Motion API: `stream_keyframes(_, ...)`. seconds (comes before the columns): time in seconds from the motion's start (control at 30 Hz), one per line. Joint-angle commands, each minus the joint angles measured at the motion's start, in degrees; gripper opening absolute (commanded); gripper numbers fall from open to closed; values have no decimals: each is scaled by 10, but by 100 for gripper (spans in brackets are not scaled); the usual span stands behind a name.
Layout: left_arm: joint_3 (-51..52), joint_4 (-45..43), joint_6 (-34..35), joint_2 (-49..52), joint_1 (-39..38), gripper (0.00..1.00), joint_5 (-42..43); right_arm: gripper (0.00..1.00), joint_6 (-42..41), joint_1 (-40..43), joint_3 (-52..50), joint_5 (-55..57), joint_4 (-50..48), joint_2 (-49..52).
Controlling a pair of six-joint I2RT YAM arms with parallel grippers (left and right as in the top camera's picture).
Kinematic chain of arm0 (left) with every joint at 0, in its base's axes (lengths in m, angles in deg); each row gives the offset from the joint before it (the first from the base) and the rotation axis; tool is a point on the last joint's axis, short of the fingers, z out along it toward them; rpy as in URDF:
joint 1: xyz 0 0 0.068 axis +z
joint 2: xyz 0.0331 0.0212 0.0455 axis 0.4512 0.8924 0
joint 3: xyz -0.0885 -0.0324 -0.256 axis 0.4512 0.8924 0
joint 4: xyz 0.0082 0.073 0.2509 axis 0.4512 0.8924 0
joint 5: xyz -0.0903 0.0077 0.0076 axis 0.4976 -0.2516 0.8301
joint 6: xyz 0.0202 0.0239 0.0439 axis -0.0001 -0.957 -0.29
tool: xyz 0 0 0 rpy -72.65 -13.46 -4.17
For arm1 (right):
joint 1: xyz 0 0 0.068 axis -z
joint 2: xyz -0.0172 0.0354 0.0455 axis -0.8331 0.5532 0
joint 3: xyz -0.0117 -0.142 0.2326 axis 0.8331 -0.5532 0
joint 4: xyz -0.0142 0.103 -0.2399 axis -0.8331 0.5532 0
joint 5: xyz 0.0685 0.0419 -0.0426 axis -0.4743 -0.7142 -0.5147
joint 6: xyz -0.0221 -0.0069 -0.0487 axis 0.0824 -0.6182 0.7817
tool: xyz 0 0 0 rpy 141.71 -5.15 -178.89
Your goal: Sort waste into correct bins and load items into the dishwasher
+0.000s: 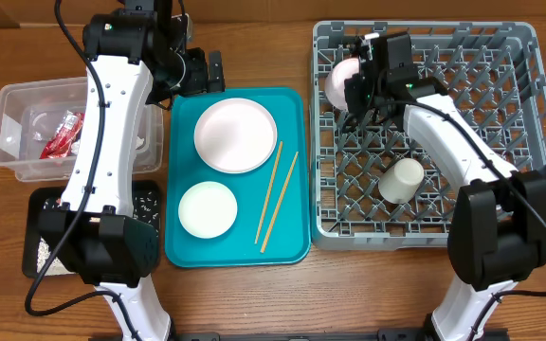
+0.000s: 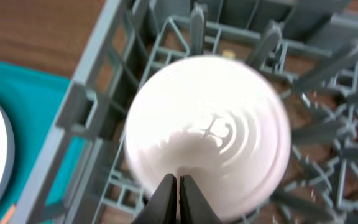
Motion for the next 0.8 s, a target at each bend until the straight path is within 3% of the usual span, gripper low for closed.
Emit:
stream_keyframes(0.0, -11, -1, -6, -9, -1, 100, -5, 6, -3, -2, -1, 0, 5, -43)
stream_keyframes(0.23, -11, -1, -6, -9, -1, 100, -5, 7, -4, -5, 12, 0, 19, -112)
stream_keyframes(0.43, -11, -1, -6, -9, -1, 100, -5, 17, -90, -15, 14, -5, 84, -198)
stream_keyframes(0.77, -11, -1, -6, -9, -1, 100, -5, 32, -110, -16, 13, -184, 270, -224)
